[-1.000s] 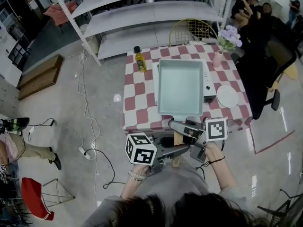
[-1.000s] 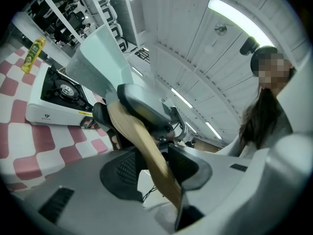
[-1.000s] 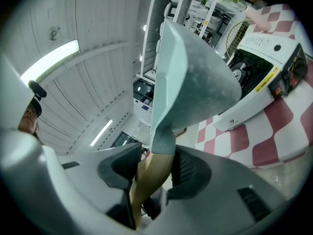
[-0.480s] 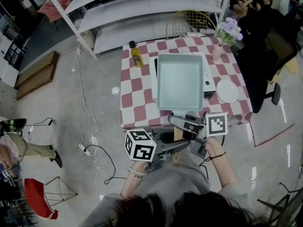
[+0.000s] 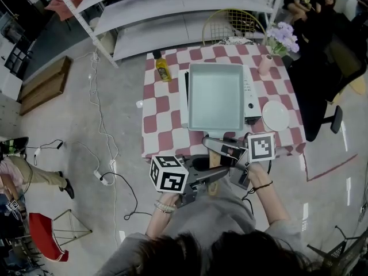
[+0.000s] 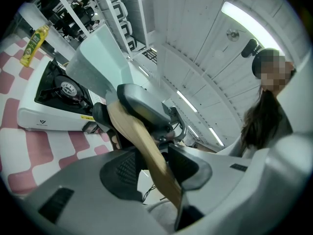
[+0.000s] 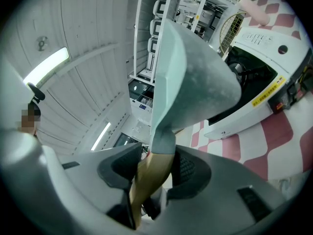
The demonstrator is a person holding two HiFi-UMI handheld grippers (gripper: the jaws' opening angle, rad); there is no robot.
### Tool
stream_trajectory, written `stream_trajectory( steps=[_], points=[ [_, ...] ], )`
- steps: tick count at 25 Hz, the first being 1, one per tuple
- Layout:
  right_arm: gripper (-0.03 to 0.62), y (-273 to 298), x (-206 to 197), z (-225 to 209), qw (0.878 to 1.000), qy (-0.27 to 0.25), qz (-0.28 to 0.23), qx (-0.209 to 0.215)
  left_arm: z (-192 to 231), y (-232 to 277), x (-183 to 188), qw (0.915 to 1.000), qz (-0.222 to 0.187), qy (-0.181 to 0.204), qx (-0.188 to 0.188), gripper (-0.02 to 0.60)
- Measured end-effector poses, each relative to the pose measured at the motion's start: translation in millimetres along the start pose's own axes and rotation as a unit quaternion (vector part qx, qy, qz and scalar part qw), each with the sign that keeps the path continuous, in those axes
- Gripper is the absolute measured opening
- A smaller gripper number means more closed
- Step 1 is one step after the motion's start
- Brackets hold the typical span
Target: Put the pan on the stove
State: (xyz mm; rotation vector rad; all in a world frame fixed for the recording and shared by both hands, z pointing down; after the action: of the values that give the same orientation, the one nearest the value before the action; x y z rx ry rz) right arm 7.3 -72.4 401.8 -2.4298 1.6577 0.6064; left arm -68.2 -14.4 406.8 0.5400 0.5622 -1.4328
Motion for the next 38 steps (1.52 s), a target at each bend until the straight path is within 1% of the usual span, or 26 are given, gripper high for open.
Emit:
stream_trajectory(
  steps=[7,18,21,25,29,33,38],
  points=[
    [0.179,1,24,-11,1.0,0.004,0.015,0.011,15,11,17,0.9998,-0.009,-0.009,0.012,0.172],
    [0.179,5,50,-29,0.999,0.011,0.043,0.025,35,21,35,0.9988,-0.021,-0.02,0.039,0.172],
    [0.179,7,54,-35,0.998,0.016,0.049,0.031,41,23,38,0.9985,-0.02,-0.023,0.045,0.172],
    [0.179,6,60,-48,0.998,0.018,0.06,0.023,49,27,41,0.998,-0.022,-0.029,0.051,0.172],
    [0.179,8,69,-49,0.997,0.019,0.068,0.04,56,32,46,0.9974,-0.022,-0.034,0.059,0.173],
    [0.179,10,74,-59,0.996,0.029,0.078,0.039,64,35,50,0.9966,-0.024,-0.04,0.068,0.172],
    [0.179,11,80,-68,0.995,0.027,0.087,0.039,72,38,53,0.9957,-0.021,-0.048,0.076,0.173]
  ],
)
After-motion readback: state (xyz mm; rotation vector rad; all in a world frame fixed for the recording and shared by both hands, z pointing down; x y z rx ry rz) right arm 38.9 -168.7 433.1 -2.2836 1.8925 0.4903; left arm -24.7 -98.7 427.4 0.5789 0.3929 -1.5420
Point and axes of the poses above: the fingertips, and each gripper's own axes: y forward along the fingers, z to its left, x out of its top, the point moved 7 cm from there along -y, backward along the fingers, and after that the axes turned 7 degrees about -x, right-handed, at the moved point
